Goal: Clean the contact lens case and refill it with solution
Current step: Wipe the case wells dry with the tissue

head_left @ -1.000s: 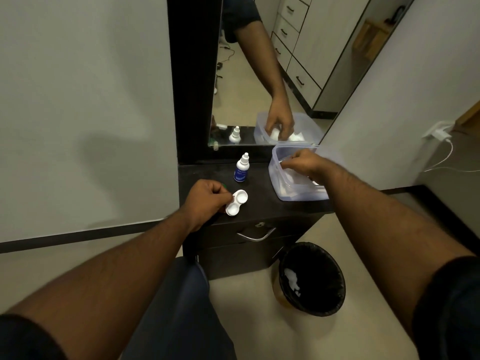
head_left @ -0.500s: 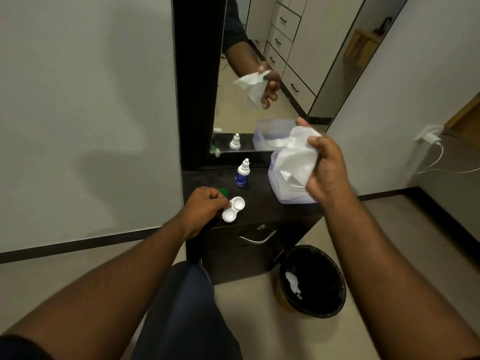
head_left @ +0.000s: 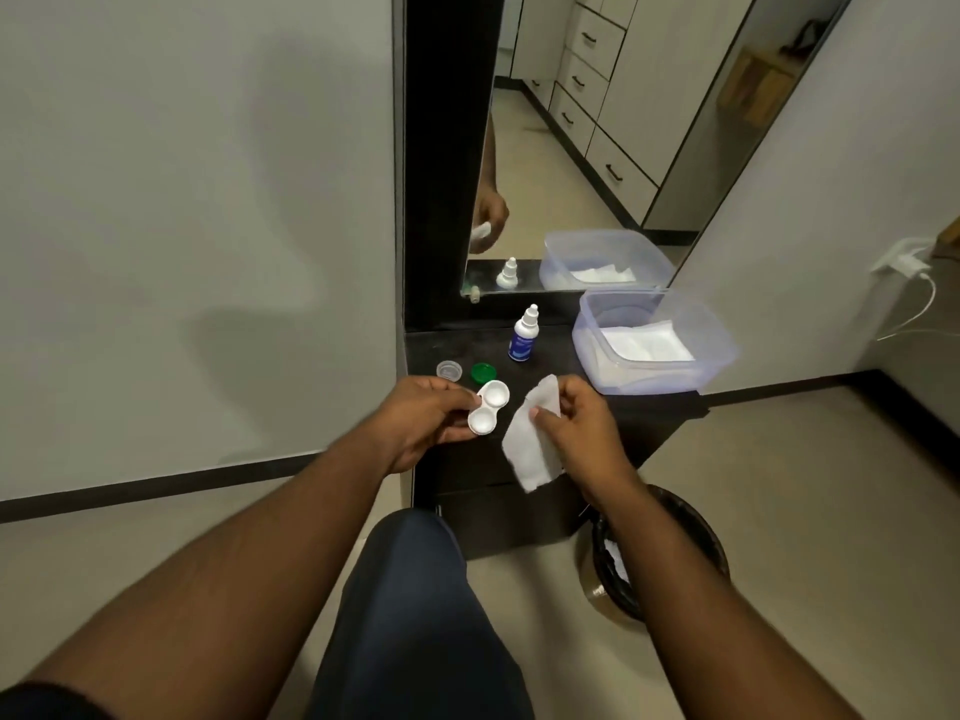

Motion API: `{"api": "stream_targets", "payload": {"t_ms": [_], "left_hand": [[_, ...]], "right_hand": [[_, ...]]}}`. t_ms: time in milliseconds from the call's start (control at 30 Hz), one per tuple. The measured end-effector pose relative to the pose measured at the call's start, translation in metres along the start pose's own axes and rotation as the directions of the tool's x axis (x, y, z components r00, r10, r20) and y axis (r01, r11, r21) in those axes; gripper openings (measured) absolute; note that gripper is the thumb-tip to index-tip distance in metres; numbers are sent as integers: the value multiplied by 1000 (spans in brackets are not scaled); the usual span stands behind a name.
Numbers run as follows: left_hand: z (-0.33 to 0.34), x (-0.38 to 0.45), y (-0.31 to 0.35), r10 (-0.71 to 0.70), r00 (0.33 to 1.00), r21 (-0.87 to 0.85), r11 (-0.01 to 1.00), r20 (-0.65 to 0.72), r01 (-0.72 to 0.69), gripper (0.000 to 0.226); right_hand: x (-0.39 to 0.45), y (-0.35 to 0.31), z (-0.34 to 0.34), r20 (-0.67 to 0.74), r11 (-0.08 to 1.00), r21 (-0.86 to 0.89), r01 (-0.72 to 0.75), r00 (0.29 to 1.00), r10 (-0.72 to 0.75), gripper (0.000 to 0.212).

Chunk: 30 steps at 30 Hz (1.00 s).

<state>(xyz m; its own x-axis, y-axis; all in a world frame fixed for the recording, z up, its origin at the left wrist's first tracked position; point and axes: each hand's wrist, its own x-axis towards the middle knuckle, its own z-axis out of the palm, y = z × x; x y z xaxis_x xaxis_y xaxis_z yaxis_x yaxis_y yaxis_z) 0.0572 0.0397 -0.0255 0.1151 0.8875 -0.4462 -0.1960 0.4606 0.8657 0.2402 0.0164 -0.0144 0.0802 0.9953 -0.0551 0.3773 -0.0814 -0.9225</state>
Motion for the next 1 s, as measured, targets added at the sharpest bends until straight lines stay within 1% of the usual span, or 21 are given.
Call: {"api": "stream_targets", "payload": {"t_ms": [67, 100, 200, 300, 367, 433, 500, 567, 633, 667, 733, 767, 800, 867, 900, 933, 967, 1000], "left_hand": [[2, 0, -1, 2, 999, 26, 1000, -40, -1, 20], [3, 0, -1, 5, 998, 40, 999, -64, -3, 20], [6, -1, -2, 17, 995, 56, 998, -99, -12, 19], [6, -1, -2, 18, 995, 61, 998, -100, -12, 19], [6, -1, -2, 14, 995, 70, 998, -96, -7, 18], [4, 2, -3, 7, 996, 74, 997, -94, -1, 14], [3, 3, -4, -2, 996, 57, 998, -90, 7, 11], [3, 3, -4, -9, 996, 49, 999, -91, 14, 12], [3, 3, -4, -11, 996, 40, 999, -88, 15, 13], [3, 4, -4, -11, 996, 32, 999, -83, 14, 13], [2, 5, -3, -11, 997, 23, 1000, -77, 13, 9], [2, 5, -3, -12, 997, 22, 1000, -78, 14, 8], [2, 5, -3, -13, 997, 22, 1000, -77, 15, 8], [1, 5, -3, -15, 997, 27, 999, -73, 17, 9], [1, 5, -3, -20, 997, 33, 999, -69, 22, 10], [1, 5, -3, -27, 997, 40, 999, -67, 30, 10], [1, 5, -3, -34, 997, 44, 998, -67, 37, 10], [1, 5, -2, -37, 997, 43, 998, -66, 40, 9]], "right_hand": [[-2, -2, 0, -1, 978, -194, 69, 998, -71, 29], [-2, -2, 1, 8, 967, -238, 91, 996, -91, 32], [-3, -3, 6, 33, 957, -251, 145, 989, -141, 34], [-3, -1, 15, 14, 912, -283, 296, 952, -305, 21], [-3, 2, 21, 26, 868, -319, 379, 920, -392, 21], [-4, 7, 27, 41, 838, -346, 421, 899, -435, 21], [-8, 10, 31, 29, 854, -324, 407, 907, -421, 20], [-13, 13, 33, -27, 896, -238, 374, 920, -391, 18], [-15, 12, 33, -113, 953, -66, 297, 946, -303, 14], [-14, 12, 33, -138, 970, 39, 242, 962, -234, 18], [-10, 11, 33, -177, 956, 254, 145, 979, -101, 36], [-7, 11, 33, -212, 927, 361, 99, 977, -22, 40], [-4, 10, 33, -256, 876, 479, 63, 964, 71, 38], [2, 8, 32, -309, 699, 715, 37, 912, 268, 26], [4, 7, 32, -319, 615, 787, 50, 886, 335, 23], [4, 7, 33, -328, 573, 817, 67, 871, 366, 20], [3, 7, 36, -342, 584, 808, 74, 867, 363, 19], [1, 7, 40, -354, 632, 772, 68, 871, 340, 21]]}}
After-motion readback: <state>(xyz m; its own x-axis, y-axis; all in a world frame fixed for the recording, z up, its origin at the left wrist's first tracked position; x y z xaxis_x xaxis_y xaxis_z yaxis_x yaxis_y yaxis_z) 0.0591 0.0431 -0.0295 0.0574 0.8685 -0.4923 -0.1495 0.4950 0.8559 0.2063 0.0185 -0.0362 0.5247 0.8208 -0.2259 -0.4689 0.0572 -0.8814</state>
